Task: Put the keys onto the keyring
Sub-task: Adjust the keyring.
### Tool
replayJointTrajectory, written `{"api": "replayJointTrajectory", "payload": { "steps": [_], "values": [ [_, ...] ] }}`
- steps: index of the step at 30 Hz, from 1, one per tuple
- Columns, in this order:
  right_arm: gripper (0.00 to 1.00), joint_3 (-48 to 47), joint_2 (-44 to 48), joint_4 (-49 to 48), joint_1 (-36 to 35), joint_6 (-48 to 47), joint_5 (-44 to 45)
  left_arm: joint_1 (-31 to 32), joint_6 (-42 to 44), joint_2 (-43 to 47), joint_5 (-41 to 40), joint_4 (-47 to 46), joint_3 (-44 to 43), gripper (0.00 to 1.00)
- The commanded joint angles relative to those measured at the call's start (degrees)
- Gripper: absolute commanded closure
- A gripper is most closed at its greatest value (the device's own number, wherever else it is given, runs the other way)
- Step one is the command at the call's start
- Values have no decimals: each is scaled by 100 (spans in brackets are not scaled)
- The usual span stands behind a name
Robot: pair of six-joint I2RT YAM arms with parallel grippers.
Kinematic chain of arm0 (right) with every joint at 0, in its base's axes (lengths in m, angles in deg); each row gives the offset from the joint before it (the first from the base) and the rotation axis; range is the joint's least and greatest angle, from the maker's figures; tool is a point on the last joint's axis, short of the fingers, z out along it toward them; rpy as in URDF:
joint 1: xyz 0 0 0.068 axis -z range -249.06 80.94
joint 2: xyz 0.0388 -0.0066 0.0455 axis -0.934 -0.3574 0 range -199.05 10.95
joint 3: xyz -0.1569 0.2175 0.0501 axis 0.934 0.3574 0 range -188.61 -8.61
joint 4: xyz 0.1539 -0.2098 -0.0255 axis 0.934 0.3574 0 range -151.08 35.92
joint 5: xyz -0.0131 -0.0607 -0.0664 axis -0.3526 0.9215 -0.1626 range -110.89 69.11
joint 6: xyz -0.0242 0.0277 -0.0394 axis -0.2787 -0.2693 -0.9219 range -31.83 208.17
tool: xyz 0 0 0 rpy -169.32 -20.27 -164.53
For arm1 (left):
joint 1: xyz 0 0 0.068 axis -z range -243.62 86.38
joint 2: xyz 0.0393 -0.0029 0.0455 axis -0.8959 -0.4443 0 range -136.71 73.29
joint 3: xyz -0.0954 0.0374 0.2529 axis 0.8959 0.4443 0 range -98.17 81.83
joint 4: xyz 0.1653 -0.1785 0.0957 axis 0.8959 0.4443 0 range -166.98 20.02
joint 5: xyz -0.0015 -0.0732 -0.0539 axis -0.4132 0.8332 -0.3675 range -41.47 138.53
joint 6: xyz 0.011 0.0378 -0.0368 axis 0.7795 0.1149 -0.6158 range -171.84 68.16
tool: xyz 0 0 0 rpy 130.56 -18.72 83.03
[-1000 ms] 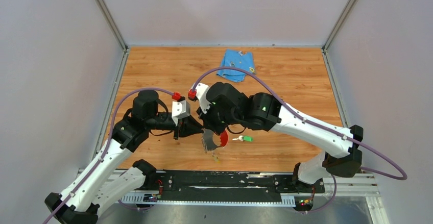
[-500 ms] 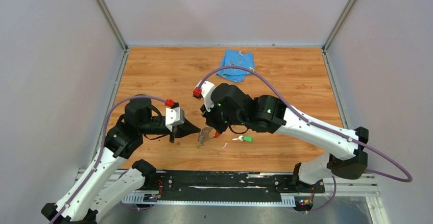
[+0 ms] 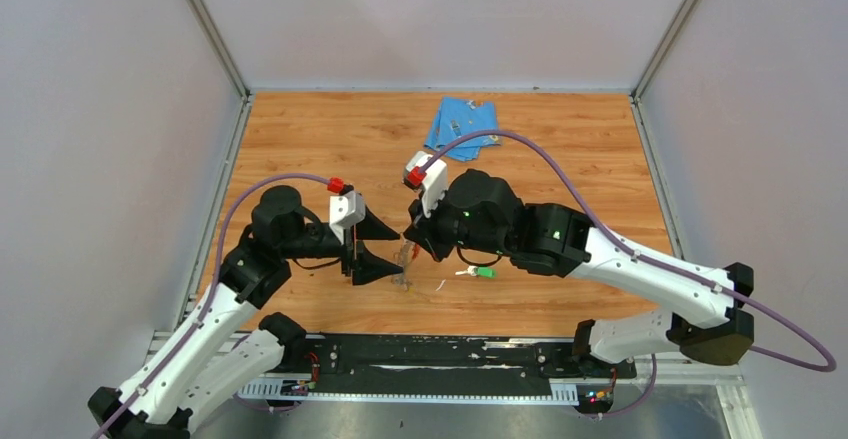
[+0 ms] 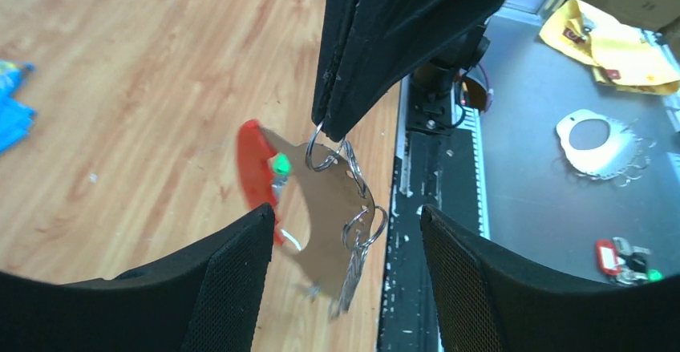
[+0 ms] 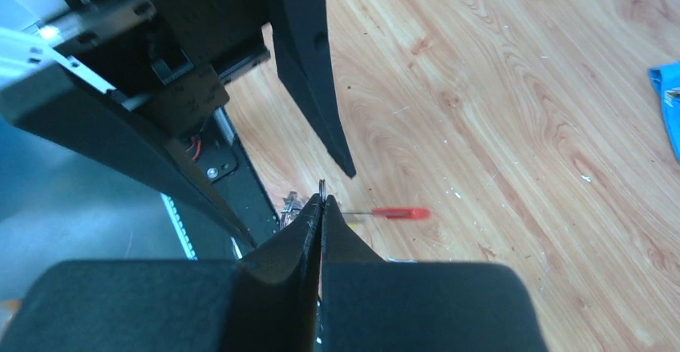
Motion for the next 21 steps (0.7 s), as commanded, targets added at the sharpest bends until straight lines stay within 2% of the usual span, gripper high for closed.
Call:
{"api": "replayJointTrajectory", "payload": {
  "steps": [1,3,5,7,13,16,21],
  "values": [
    [100,-419,-335,250,-58,190,818,48,-600,-243,150,-655,203,30],
    [100,-965,-671,972,-58,280,1329,48,-327,-114,-230,-661,232,30],
    [100,-1361,-956,1533,-53,394,1662,48,154,179,-1263,-692,316,32],
    [100,-1632,-1171,1903,-65,531,1833,46,553,523,-1880,-866,504,33],
    [100,-2232,-1849,2503,-76,794,1982,209,1398,968,-1876,-992,1003,36],
    [100,-2360,-2012,2565,-75,881,1921,467,1972,1001,-2160,-1041,1178,38],
    [100,-2495,-2080,2648,-74,1011,2086,699,2186,895,-2488,-1095,1214,41]
  ]
}}
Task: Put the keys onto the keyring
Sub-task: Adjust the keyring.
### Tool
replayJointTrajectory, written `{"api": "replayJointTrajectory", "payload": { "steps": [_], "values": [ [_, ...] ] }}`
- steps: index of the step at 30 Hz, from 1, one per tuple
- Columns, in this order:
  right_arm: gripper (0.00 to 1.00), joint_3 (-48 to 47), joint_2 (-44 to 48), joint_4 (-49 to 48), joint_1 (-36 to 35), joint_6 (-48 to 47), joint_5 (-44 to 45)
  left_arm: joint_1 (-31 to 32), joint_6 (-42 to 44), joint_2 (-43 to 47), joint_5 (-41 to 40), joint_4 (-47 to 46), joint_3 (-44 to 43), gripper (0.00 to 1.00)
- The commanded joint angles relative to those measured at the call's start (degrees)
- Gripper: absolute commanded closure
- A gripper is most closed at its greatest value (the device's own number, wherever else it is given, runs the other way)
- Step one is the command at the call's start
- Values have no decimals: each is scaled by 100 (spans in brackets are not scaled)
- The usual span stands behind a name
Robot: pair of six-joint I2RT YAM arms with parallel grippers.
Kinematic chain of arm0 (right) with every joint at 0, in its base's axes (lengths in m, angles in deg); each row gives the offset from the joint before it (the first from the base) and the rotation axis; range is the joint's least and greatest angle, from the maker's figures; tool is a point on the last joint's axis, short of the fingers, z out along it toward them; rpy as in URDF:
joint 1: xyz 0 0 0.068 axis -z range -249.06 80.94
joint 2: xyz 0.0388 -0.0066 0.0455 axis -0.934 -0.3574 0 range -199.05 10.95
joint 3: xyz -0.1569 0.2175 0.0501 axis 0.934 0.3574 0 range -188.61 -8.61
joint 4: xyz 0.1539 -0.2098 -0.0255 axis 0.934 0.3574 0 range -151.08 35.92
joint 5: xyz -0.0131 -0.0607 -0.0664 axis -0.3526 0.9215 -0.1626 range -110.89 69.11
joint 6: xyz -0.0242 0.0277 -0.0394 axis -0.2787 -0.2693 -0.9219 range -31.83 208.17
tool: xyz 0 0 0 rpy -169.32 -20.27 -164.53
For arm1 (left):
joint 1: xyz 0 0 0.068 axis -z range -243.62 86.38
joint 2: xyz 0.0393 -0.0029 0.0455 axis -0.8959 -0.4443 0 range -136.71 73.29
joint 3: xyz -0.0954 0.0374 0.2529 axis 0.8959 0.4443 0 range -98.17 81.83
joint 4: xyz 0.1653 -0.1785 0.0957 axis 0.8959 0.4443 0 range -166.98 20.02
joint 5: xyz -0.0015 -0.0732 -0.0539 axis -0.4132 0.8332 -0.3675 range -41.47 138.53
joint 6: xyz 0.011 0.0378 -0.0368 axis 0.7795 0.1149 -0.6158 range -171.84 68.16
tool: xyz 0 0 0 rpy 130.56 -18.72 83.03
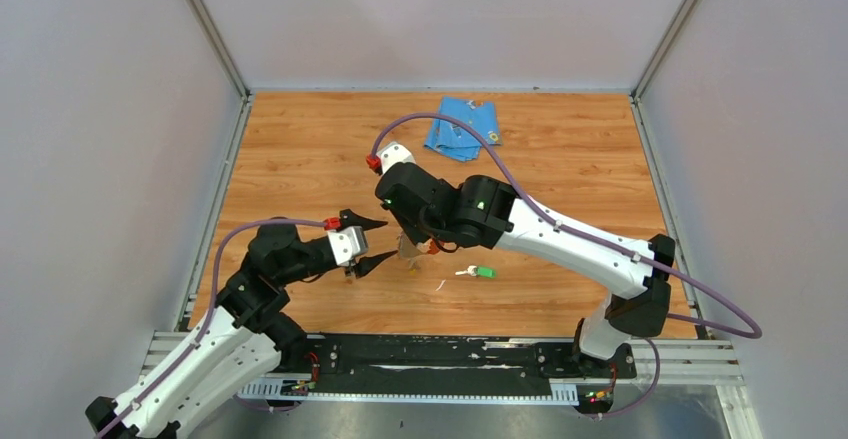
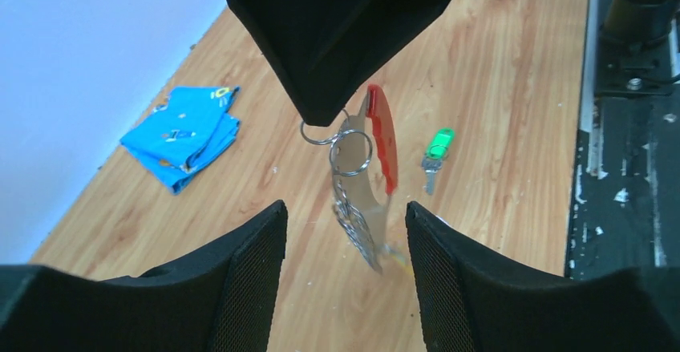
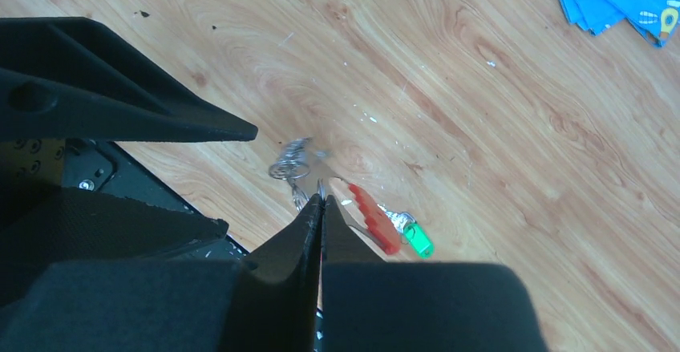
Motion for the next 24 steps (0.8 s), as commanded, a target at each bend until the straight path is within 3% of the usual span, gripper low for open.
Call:
{"api": "replayJointTrajectory", "payload": {
  "steps": [1,7,12,15,24],
  "values": [
    [100,-329,18,281,-73,279,321,216,485,-12,-588,-304,86,41],
    [100,-314,-27,141,-76,453,495,870,537,-205,-1113,-448,92,40],
    [100,-347,-33,86,-60,609,621,1640,1174,-500,-2418,-823,223,40],
    [100,-298,-4,86,-50,702,621,1670,1290,-645,-2836,-1165,214,39],
    [100,-207,65,42,-49,815,615,1670,1204,-934,-2925,-1465,100,40]
  ]
}}
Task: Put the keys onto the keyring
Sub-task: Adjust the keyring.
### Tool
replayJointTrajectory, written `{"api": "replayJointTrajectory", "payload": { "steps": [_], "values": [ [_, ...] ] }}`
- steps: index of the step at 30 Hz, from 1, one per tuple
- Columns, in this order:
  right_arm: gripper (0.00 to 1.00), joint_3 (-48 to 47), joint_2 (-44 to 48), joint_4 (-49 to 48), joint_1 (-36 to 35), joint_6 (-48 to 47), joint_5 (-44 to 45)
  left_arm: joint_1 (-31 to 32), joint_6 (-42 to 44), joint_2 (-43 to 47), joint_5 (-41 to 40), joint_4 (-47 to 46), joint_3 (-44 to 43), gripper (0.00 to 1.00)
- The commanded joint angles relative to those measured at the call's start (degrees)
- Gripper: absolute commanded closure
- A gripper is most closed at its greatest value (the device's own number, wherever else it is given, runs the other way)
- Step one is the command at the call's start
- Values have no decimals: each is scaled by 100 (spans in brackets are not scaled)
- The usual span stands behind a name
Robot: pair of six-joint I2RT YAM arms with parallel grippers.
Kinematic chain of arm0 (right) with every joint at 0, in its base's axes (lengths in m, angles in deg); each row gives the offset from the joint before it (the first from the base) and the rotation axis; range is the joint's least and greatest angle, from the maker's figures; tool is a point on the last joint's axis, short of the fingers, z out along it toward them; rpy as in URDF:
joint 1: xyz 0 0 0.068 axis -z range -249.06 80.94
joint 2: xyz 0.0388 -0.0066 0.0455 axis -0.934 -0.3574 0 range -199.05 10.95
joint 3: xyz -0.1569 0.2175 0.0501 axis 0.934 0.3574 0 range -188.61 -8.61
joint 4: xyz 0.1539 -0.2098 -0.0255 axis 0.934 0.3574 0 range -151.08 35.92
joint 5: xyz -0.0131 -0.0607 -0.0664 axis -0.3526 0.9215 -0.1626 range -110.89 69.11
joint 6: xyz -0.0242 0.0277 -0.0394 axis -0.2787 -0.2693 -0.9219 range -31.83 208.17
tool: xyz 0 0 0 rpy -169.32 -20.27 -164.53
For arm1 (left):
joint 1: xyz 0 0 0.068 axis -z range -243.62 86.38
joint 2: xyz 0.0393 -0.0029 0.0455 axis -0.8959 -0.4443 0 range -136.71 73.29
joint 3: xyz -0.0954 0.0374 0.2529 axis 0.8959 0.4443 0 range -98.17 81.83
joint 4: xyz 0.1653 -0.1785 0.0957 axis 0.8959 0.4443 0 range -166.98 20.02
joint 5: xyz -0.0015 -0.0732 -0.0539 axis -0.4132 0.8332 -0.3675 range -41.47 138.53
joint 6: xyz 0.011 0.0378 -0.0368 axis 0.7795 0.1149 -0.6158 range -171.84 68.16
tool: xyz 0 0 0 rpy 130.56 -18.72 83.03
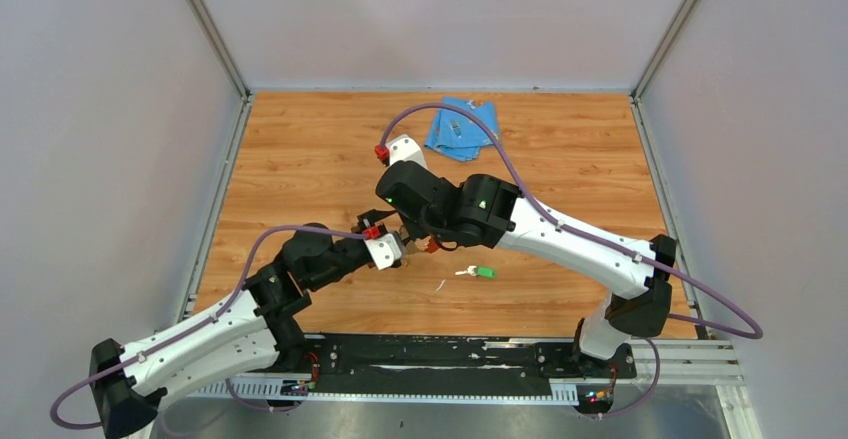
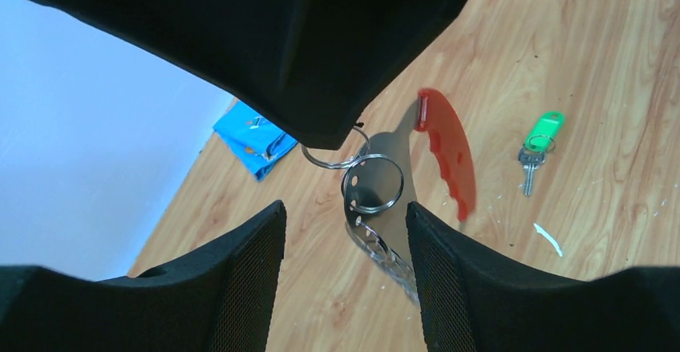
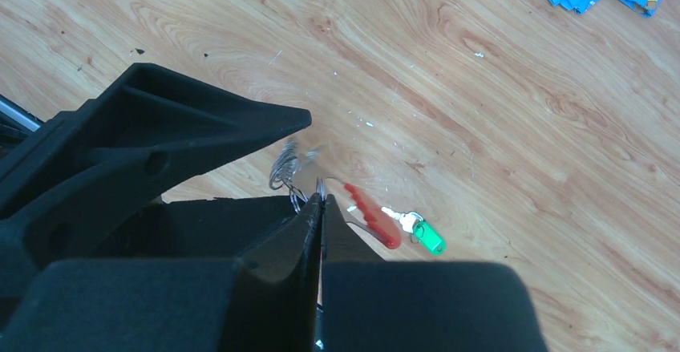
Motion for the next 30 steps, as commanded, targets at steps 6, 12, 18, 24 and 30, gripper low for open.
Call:
{"api": "replayJointTrajectory", "payload": {
  "steps": [6,12,18,24,30],
  "values": [
    [100,-18,119,-148,-48,295,243,134,-470,-50,409,-380,-91,40],
    [100,57,164,-225,-49,391,288,209,-377,-168,-163,-597,80,39],
    [100,277,317,-246,-32,497,266,177,-547,-44,-989,-668,44,43],
    [100,367,390,-268,-21,550,291,60,-1047,38,-721,-668,7,45],
    [100,524,514,-269,-23,577,350,-55,-1410,137,-1016,-655,14,45]
  ]
}}
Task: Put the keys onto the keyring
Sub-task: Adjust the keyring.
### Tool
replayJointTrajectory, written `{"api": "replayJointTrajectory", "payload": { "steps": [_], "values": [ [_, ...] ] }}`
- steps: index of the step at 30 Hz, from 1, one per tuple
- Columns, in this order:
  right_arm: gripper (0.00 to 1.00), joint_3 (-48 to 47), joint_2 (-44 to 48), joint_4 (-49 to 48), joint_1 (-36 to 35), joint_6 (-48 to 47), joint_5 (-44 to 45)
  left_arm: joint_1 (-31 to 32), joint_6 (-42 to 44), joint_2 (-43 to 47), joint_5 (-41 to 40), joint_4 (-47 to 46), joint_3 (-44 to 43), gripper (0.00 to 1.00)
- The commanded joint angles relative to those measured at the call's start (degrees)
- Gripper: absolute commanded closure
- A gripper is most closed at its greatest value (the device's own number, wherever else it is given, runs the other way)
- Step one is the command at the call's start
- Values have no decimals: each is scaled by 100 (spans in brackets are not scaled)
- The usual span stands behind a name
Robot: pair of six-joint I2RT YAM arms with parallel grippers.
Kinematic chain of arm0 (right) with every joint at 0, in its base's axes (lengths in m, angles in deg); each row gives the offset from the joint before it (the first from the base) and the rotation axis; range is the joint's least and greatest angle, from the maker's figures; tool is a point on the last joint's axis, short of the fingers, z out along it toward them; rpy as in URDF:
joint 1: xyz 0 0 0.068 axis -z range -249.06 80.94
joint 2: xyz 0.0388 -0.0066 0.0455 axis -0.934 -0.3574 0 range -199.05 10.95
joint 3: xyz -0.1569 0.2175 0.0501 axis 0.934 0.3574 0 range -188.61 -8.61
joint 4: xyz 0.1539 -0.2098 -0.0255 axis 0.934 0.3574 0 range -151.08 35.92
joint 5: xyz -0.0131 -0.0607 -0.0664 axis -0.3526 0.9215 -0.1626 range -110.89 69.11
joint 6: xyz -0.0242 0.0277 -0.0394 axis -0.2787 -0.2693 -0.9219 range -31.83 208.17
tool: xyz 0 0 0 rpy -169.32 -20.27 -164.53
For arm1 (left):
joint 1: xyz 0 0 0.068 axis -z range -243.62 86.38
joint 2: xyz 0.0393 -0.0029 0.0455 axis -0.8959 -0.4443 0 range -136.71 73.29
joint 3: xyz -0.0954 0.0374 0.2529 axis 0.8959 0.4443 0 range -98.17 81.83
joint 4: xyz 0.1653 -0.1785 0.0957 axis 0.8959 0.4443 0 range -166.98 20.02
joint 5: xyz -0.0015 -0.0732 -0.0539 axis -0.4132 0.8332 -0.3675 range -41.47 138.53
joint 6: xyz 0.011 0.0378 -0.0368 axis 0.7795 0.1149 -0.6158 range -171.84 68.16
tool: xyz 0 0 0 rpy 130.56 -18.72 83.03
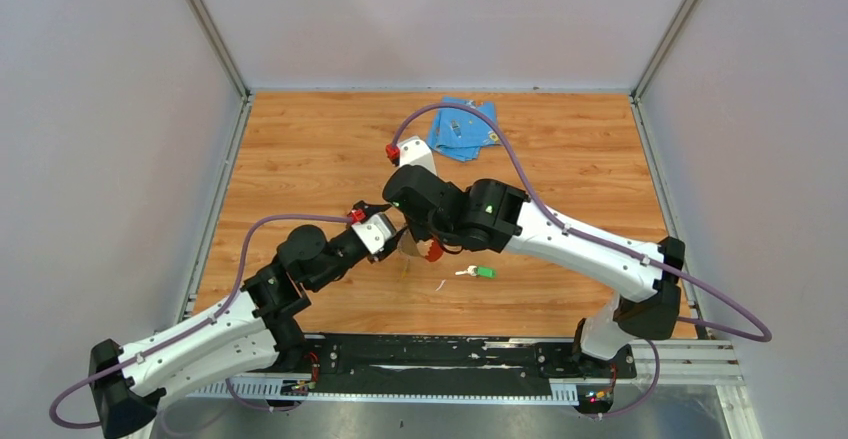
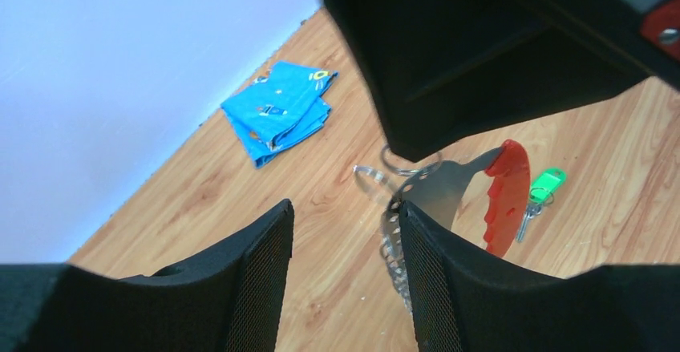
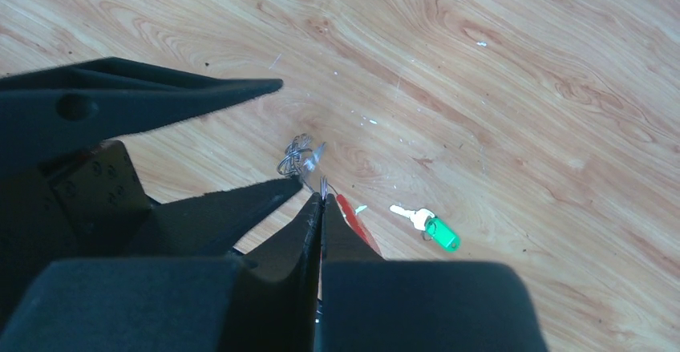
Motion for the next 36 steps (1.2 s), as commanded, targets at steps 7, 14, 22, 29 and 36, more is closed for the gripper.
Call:
{"api": "replayJointTrajectory", "payload": {
  "steps": [7,14,22,29,36],
  "values": [
    [100,267,403,-57,1,145,206,-587,-1556,304,406,-32,20,40],
    [100,707,778,-778,19,-360,-527,-592,-1216,314,1790,12,-46,28],
    [100,1560,1592,-1833,45,-1497,-2080,-595,-194,661,3368,1782,-1007,36],
    [100,3204,3086,-3951,54,-2005,-3092,-595,655,646,3991,3379,-1936,52],
    [100,3381,3382,-4156,72,-1898,-3212,-595,-236,274,3885,3016,-1972,49]
  ]
}}
